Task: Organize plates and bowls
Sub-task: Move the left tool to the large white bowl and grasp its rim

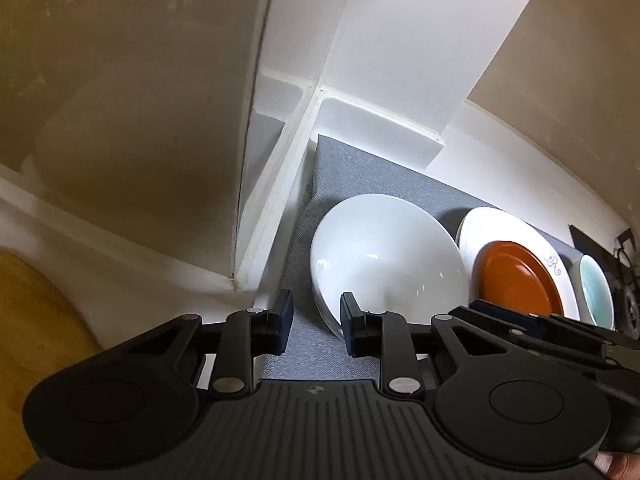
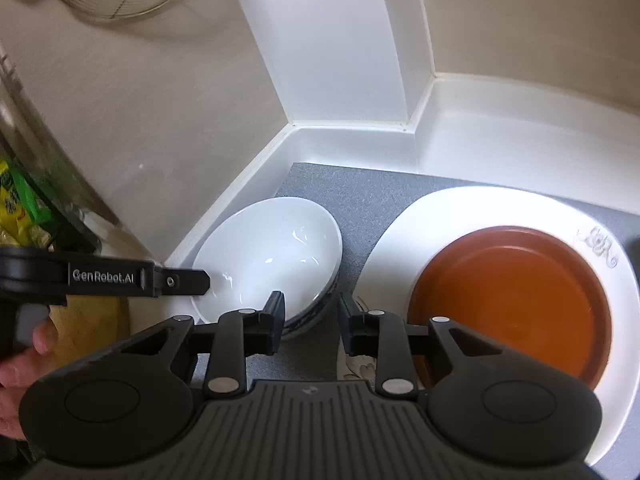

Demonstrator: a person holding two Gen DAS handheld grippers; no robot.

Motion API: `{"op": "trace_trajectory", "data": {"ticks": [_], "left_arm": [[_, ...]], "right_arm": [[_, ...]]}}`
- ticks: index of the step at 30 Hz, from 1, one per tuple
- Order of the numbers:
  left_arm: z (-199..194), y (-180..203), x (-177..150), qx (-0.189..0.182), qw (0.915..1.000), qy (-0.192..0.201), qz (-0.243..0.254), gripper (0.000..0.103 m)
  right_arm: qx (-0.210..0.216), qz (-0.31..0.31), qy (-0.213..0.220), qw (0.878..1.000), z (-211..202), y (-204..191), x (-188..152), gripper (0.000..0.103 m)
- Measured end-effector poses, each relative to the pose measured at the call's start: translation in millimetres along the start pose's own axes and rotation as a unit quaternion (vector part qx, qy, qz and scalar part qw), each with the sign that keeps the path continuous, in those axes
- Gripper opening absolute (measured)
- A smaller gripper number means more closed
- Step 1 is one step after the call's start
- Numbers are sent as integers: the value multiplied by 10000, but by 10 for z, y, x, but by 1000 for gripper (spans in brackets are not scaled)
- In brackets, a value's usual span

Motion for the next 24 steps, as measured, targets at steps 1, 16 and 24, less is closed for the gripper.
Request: {"op": "trace_trajectory", "data": {"ticks": [1,16,24], "left_arm": [[26,-1,1,-19,10000,-27,-8,28],[-25,-111,-262,107,9971,-755,35,21],[-40,-186,-264,-38,9970,-752,-173,24]], "right_arm": [[17,62,-5,10000,17,6,10,28],[7,-426,-449,9981,-105,-272,14,13],[-53,-443,-609,9971,-19,-321,-48,18]]}}
Point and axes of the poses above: each gripper's, at about its wrist camera, not at the fingertips, and z roughly the way its jaws point, y to its right, x to its top, the point moved 3 cm from there along z, roughly the way its jaws point, and after that the axes turned 15 degrees about -z, right-handed, at the moved point
